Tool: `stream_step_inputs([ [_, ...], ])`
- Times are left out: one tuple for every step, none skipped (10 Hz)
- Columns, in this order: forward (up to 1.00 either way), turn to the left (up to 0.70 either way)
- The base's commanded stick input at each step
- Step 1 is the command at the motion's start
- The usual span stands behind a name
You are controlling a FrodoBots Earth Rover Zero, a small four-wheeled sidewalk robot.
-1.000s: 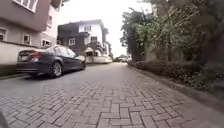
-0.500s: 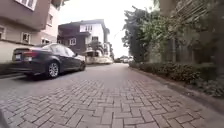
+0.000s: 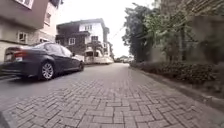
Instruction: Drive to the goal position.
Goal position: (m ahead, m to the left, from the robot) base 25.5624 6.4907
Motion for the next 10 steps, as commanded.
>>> stream_step_inputs([
  [0.70, 0.00],
  [0.70, 0.00],
  [0.70, 0.00],
  [0.70, 0.00],
  [0.70, 0.00],
  [0.70, 0.00],
  [0.70, 0.00],
  [0.70, 0.00],
  [0.70, 0.00],
  [0.70, 0.00],
])
